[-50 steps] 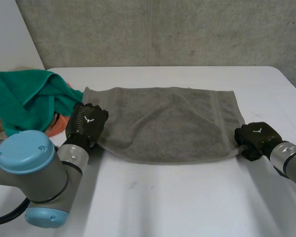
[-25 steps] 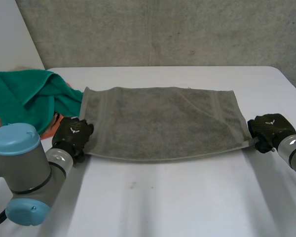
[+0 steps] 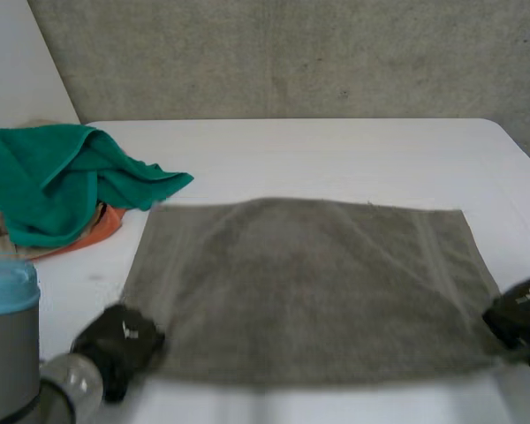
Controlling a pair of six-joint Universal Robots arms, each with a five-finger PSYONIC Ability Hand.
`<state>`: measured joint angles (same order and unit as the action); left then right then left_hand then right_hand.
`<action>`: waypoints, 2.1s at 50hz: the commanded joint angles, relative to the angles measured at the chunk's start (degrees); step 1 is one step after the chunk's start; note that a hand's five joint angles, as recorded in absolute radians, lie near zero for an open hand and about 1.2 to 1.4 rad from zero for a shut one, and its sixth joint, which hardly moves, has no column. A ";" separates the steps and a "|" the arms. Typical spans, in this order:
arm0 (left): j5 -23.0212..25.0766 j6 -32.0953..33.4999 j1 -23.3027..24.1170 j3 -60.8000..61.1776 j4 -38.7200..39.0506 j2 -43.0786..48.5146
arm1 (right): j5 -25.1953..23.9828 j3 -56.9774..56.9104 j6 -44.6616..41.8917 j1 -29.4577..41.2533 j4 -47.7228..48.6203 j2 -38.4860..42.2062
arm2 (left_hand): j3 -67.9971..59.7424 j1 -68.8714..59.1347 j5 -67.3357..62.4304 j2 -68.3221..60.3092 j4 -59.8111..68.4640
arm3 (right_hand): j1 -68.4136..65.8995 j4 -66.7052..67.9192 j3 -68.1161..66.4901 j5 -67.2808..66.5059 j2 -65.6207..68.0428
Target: Fold the laundry.
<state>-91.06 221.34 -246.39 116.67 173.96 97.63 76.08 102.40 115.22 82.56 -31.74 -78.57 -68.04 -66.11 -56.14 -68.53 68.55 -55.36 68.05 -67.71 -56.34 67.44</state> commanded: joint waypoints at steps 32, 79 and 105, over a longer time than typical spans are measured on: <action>-8.79 4.72 3.19 -51.62 32.32 43.17 | 7.41 -36.74 5.54 14.29 48.78 37.87 | -11.96 -13.89 -13.86 -11.47 11.45 | -24.64 11.95 -12.29 -13.66 12.56; -9.49 0.94 7.32 -26.49 39.97 25.95 | 2.13 -12.23 20.31 4.29 41.48 22.59 | 58.04 56.11 56.14 58.53 -58.55 | -24.64 11.95 -12.29 -13.66 12.56; -9.31 0.41 4.95 -19.73 39.62 16.37 | -11.20 -13.01 8.44 21.02 57.30 11.07 | 58.04 56.11 56.14 58.53 -58.55 | -24.64 11.95 -12.29 -13.66 12.56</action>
<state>-100.39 222.16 -239.85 95.56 213.57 116.32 72.50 88.89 121.25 91.16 20.39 -65.83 -12.08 -10.87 -2.69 -11.70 11.69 -56.21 68.09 -67.69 -56.28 67.45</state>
